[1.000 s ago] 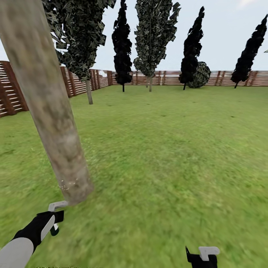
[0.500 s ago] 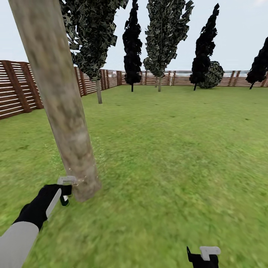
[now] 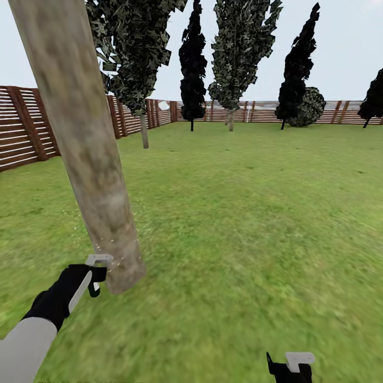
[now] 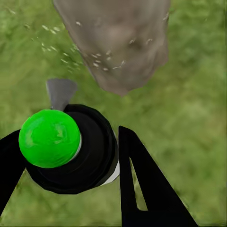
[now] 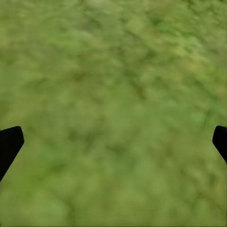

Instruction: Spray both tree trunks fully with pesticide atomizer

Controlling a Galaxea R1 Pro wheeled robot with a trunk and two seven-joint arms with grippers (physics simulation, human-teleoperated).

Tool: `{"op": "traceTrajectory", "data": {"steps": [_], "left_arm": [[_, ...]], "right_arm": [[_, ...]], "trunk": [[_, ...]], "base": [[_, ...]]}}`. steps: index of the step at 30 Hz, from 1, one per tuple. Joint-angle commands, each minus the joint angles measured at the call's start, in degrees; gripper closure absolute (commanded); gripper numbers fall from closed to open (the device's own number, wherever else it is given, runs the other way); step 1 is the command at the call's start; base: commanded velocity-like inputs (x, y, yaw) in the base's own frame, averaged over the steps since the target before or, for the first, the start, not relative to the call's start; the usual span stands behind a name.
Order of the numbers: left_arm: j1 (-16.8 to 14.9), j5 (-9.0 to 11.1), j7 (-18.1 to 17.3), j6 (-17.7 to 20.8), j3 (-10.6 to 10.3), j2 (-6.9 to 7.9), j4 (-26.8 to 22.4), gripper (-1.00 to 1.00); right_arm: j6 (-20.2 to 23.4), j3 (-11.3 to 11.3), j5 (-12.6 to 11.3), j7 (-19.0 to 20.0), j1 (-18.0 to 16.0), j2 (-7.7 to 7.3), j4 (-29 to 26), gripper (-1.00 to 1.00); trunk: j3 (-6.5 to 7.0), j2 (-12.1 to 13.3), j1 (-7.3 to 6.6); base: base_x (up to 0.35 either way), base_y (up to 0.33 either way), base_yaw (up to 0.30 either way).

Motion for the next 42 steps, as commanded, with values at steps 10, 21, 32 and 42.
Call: {"op": "traceTrajectory", "data": {"steps": [10, 21, 32, 42], "left_arm": [[-0.2, -3.8, -11.7, 5.5, -0.5, 5.36, -3.0, 1.0], [-1.1, -3.7, -17.6, 12.0, -0.6, 9.13, -11.7, 1.0], [-0.6, -3.8, -18.0, 12.5, -0.1, 9.39, -14.0, 1.0], [-0.6, -4.0, -17.8, 12.4, 0.0, 9.41, -14.0, 1.0]], "right_arm": [[0.0, 0.0, 0.0, 0.0, 0.0, 0.0, 0.0, -1.0], [0.0, 0.0, 0.0, -0.1, 0.0, 0.0, 0.0, -1.0], [0.0, 0.0, 0.0, 0.0, 0.0, 0.0, 0.0, -1.0], [0.0, 0.0, 0.0, 0.0, 0.0, 0.0, 0.0, -1.0]], "trunk": [[0.0, 0.0, 0.0], [0.0, 0.0, 0.0], [0.0, 0.0, 0.0], [0.0, 0.0, 0.0]], "base": [[0.0, 0.0, 0.005], [0.0, 0.0, 0.023], [-0.011, -0.166, 0.022], [-0.089, -0.265, 0.075]]}}
